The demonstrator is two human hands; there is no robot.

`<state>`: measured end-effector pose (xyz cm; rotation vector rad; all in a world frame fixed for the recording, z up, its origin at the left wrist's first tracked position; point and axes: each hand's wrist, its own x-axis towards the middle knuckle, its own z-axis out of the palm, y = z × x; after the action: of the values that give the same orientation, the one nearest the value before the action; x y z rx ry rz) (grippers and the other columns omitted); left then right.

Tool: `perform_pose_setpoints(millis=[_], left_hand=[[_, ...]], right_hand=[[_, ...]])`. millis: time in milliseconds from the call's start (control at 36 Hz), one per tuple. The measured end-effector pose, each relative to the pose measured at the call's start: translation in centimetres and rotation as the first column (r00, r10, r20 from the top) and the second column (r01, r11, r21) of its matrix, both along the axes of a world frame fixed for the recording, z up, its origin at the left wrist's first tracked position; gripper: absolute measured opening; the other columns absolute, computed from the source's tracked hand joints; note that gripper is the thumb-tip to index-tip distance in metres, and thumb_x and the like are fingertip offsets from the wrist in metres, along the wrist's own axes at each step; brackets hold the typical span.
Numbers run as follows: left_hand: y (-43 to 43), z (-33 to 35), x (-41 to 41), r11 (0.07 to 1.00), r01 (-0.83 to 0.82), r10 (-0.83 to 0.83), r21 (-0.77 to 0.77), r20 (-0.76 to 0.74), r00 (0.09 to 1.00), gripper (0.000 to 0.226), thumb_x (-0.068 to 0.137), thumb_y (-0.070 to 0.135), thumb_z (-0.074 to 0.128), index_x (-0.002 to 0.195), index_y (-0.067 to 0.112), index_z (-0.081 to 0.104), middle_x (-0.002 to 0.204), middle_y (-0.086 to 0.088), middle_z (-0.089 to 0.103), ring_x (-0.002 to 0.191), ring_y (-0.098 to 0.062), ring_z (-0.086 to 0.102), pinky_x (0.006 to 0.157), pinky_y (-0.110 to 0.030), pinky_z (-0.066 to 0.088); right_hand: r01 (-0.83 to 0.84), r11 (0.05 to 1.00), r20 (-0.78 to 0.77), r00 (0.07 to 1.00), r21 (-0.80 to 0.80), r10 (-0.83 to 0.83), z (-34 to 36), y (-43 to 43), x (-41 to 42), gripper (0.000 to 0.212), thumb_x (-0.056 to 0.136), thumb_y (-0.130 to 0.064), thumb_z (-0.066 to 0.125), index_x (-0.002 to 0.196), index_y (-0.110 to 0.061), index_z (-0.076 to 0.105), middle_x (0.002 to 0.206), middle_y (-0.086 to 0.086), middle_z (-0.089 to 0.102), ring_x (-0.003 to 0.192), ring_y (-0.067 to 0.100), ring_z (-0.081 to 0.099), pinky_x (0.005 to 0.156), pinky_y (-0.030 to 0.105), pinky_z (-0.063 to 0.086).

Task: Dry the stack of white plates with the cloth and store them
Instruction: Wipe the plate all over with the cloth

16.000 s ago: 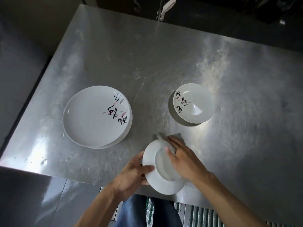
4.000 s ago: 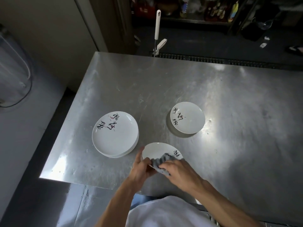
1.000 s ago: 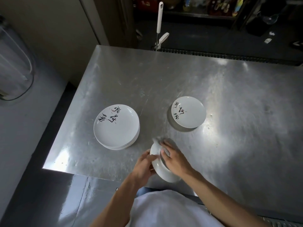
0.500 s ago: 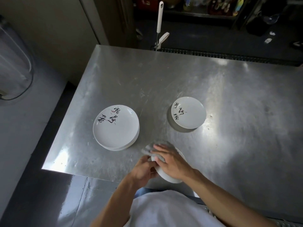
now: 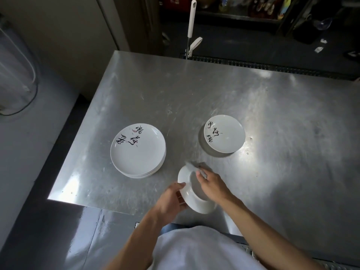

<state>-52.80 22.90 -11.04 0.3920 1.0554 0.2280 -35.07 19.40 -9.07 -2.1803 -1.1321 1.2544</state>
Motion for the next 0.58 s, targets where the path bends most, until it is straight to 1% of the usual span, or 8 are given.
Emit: perform_pose_setpoints(millis=[83, 139, 194, 250, 389, 500, 528, 583], left_hand=[[-0.3, 0.3, 0.0, 0.995, 0.076, -0.079, 0.072, 0.045, 0.996, 0.042, 0.082, 0.015, 0.067, 0.124, 0.010, 0.066, 0.112, -0.018, 0.072, 0.097, -0.028, 0.070, 0.085, -0.042, 0.056], [-0.5, 0.4, 0.1, 0.993, 0.087, -0.092, 0.081, 0.063, 0.994, 0.043, 0.080, 0.009, 0.067, 0.123, 0.008, 0.065, 0.110, -0.017, 0.072, 0.096, -0.025, 0.071, 0.078, -0.037, 0.059], [-0.3, 0.5, 0.2, 0.992, 0.089, -0.095, 0.084, 0.069, 0.993, 0.046, 0.082, 0.007, 0.069, 0.128, 0.006, 0.063, 0.115, -0.018, 0.072, 0.101, -0.028, 0.072, 0.079, -0.036, 0.060], [-0.1, 0.4, 0.2, 0.989, 0.112, -0.119, 0.094, 0.073, 0.990, 0.045, 0.085, 0.008, 0.070, 0.129, 0.004, 0.063, 0.120, -0.021, 0.072, 0.106, -0.032, 0.072, 0.081, -0.038, 0.060], [0.0, 0.3, 0.2, 0.986, 0.132, -0.137, 0.100, 0.054, 0.989, 0.047, 0.083, 0.012, 0.071, 0.129, 0.001, 0.062, 0.116, -0.019, 0.071, 0.103, -0.028, 0.070, 0.086, -0.040, 0.058], [0.1, 0.6, 0.1, 0.977, 0.186, -0.192, 0.108, 0.046, 0.980, 0.051, 0.080, 0.011, 0.074, 0.130, 0.006, 0.064, 0.114, -0.016, 0.073, 0.102, -0.028, 0.072, 0.076, -0.034, 0.059], [0.1, 0.7, 0.1, 0.973, 0.200, -0.206, 0.114, 0.043, 0.978, 0.051, 0.079, 0.011, 0.073, 0.129, 0.006, 0.064, 0.111, -0.015, 0.073, 0.100, -0.027, 0.072, 0.075, -0.034, 0.059], [0.0, 0.8, 0.2, 0.971, 0.207, -0.212, 0.119, 0.033, 0.977, 0.048, 0.075, 0.010, 0.071, 0.123, 0.005, 0.065, 0.103, -0.013, 0.073, 0.095, -0.025, 0.071, 0.076, -0.034, 0.058]], right_hand=[[-0.234, 0.963, -0.026, 0.971, 0.129, 0.240, 0.3, -0.8, -0.8, 0.034, 0.105, -0.033, 0.047, 0.136, -0.029, 0.061, 0.143, -0.013, 0.051, 0.140, 0.007, 0.040, 0.110, 0.018, 0.029], [-0.318, 0.943, -0.008, 0.947, 0.102, 0.320, 0.2, -1.0, -0.9, 0.036, 0.105, -0.036, 0.047, 0.139, -0.032, 0.060, 0.151, -0.019, 0.042, 0.145, -0.002, 0.025, 0.120, 0.023, 0.019], [-0.270, 0.961, 0.048, 0.962, 0.049, 0.268, 0.2, -0.5, -0.5, 0.038, 0.106, -0.037, 0.044, 0.141, -0.032, 0.057, 0.154, -0.015, 0.043, 0.145, 0.004, 0.030, 0.120, 0.029, 0.024], [-0.195, 0.981, 0.131, 0.973, 0.005, 0.192, 0.2, -0.1, -0.3, 0.039, 0.106, -0.035, 0.041, 0.142, -0.029, 0.055, 0.153, -0.009, 0.046, 0.140, 0.014, 0.040, 0.113, 0.026, 0.031], [-0.459, 0.880, 0.078, 0.888, 0.121, 0.453, -0.3, -0.7, -1.1, 0.037, 0.106, -0.035, 0.045, 0.141, -0.031, 0.058, 0.158, -0.012, 0.038, 0.149, 0.003, 0.024, 0.123, 0.024, 0.012], [-0.166, 0.986, 0.136, 0.977, 0.004, 0.164, -0.2, 0.2, 0.1, 0.034, 0.104, -0.031, 0.046, 0.133, -0.031, 0.063, 0.139, -0.005, 0.057, 0.119, 0.014, 0.054, 0.102, 0.022, 0.038], [-0.194, 0.981, 0.125, 0.974, 0.013, 0.191, -0.1, 0.2, -0.1, 0.035, 0.103, -0.031, 0.046, 0.134, -0.032, 0.062, 0.142, -0.006, 0.055, 0.124, 0.013, 0.051, 0.105, 0.023, 0.036], [-0.342, 0.934, 0.072, 0.939, 0.106, 0.336, 0.3, -0.2, -1.2, 0.037, 0.102, -0.035, 0.048, 0.137, -0.035, 0.060, 0.152, -0.013, 0.045, 0.140, 0.002, 0.032, 0.117, 0.018, 0.018]])
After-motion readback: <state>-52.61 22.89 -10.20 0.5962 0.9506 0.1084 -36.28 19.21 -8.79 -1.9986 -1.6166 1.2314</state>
